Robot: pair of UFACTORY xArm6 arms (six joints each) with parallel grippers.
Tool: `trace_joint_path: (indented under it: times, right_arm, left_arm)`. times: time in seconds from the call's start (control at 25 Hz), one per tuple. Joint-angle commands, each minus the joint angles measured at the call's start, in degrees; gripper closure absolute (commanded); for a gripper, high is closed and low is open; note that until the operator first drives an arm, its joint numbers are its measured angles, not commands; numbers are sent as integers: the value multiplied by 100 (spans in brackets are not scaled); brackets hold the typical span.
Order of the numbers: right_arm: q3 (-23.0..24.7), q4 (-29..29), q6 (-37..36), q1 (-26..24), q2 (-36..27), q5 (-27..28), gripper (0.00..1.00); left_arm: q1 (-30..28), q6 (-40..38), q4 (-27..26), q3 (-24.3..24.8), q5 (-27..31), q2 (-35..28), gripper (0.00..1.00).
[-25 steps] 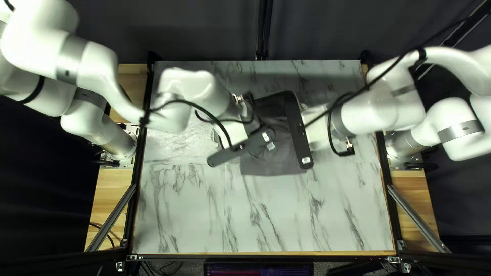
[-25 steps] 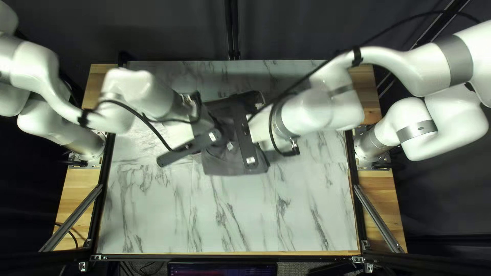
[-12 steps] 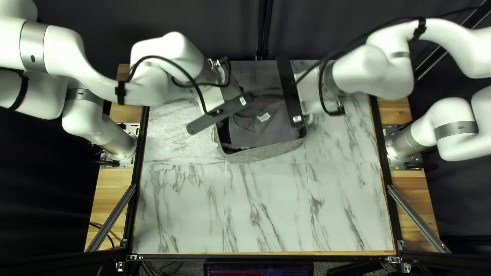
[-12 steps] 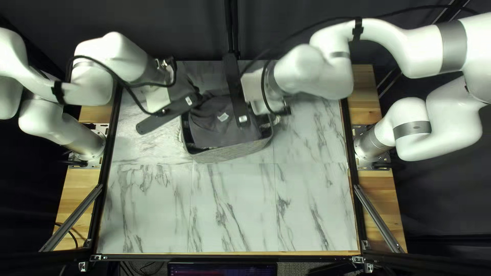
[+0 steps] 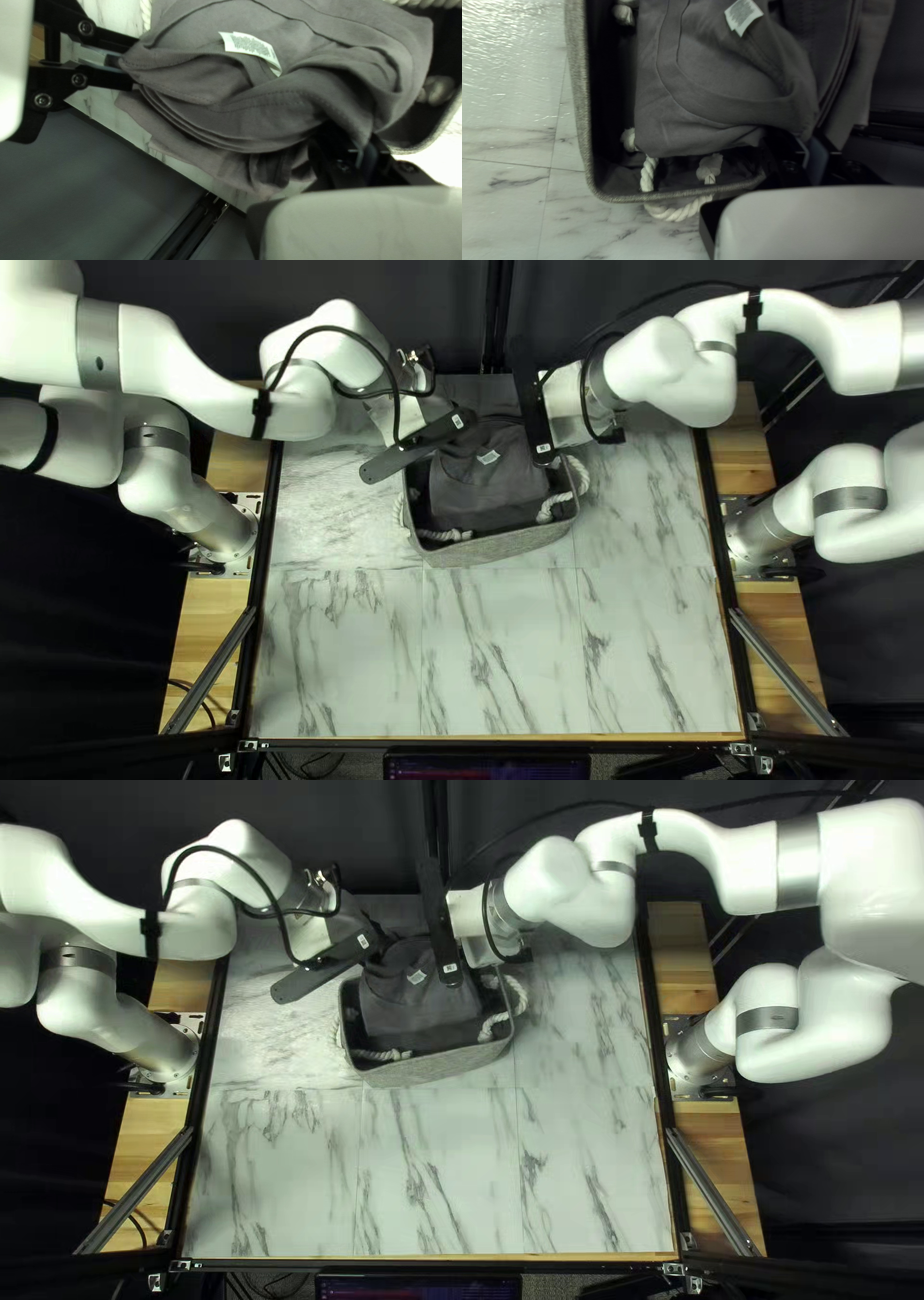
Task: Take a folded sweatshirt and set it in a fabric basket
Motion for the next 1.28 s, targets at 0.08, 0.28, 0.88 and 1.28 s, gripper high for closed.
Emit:
trace_joint_path:
  times: [0.08, 0.28, 0.88, 1.28]
  right_arm:
    - [242, 204, -220, -118, 117, -355, 96]
    - [498, 346, -295, -135, 256, -717, 96]
    - [826, 216, 262, 418, 278, -876, 94]
    - [1123, 1312, -881, 196, 490, -1262, 93]
  left_arm:
    - [27, 206, -287, 169, -368, 205, 100]
    - [-43, 181, -404, 347, -620, 287, 100]
    - [-889, -1370, 351, 472, -1059, 611, 100]
    - [-838, -1543, 315, 665, -1479, 910, 100]
